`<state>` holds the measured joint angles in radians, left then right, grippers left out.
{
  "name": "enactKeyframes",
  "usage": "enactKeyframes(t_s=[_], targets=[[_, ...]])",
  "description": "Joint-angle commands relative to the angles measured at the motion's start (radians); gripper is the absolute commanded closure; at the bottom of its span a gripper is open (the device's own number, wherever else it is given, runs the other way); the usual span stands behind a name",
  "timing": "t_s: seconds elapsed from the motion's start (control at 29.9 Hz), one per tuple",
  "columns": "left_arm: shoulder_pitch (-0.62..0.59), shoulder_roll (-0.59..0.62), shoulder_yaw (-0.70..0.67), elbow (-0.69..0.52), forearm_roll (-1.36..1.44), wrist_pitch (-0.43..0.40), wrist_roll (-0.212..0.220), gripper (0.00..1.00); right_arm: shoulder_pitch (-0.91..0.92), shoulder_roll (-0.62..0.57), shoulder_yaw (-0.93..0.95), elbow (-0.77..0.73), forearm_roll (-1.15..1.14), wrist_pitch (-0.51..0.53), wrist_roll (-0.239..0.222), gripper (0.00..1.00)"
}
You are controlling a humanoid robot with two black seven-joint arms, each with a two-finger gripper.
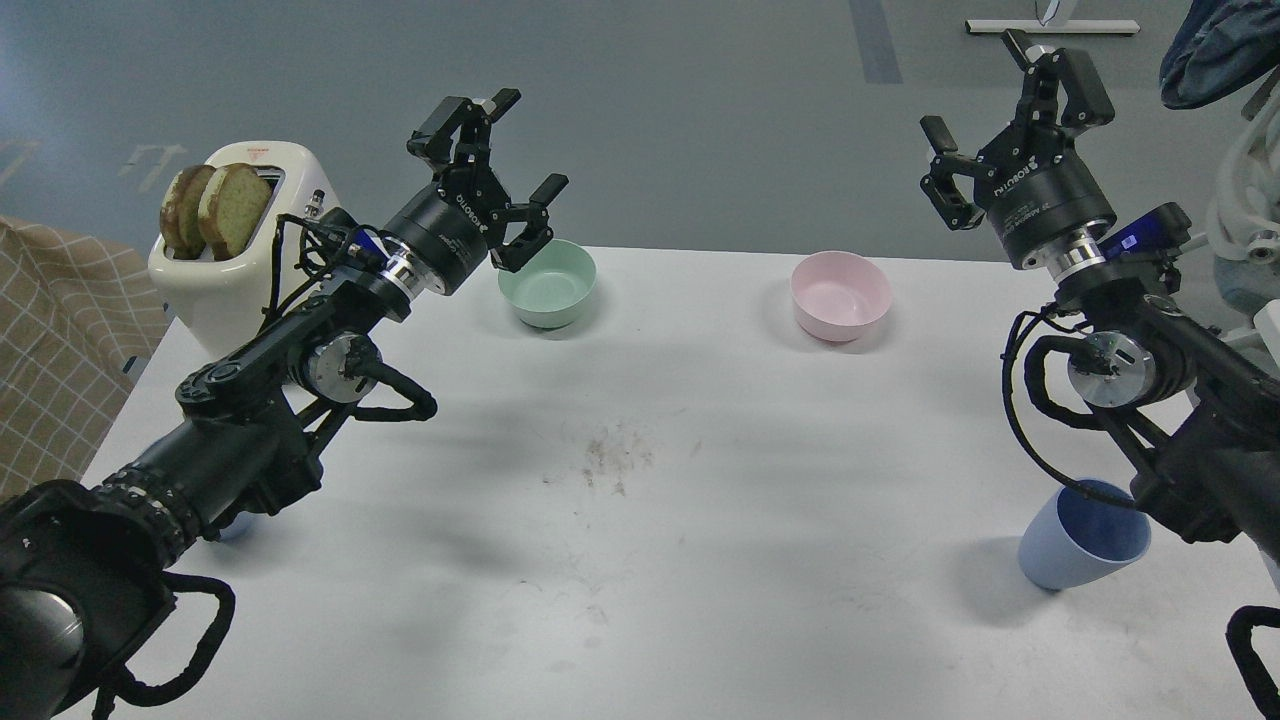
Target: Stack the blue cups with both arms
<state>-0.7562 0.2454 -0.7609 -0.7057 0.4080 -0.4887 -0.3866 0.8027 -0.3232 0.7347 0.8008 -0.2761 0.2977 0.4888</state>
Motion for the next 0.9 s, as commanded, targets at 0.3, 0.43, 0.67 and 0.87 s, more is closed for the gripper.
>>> enactKeyframes(t_s=[0.3, 0.43, 0.67, 0.87], targets=[[0.000, -0.002, 0.000, 0.000, 0.000, 0.000, 0.000, 0.02, 0.000, 0.001, 0.000, 0.000, -0.002, 0.000, 0.000, 0.00], [0.000, -0.002, 0.000, 0.000, 0.000, 0.000, 0.000, 0.02, 0.000, 0.003, 0.000, 0.000, -0.002, 0.000, 0.000, 0.00], [0.000, -0.003, 0.000, 0.000, 0.000, 0.000, 0.000, 0.02, -0.005, 0.004, 0.000, 0.000, -0.002, 0.000, 0.000, 0.00], [0.002, -0.008, 0.000, 0.000, 0.000, 0.000, 0.000, 0.02, -0.010, 0.004, 0.000, 0.000, -0.002, 0.000, 0.000, 0.00]])
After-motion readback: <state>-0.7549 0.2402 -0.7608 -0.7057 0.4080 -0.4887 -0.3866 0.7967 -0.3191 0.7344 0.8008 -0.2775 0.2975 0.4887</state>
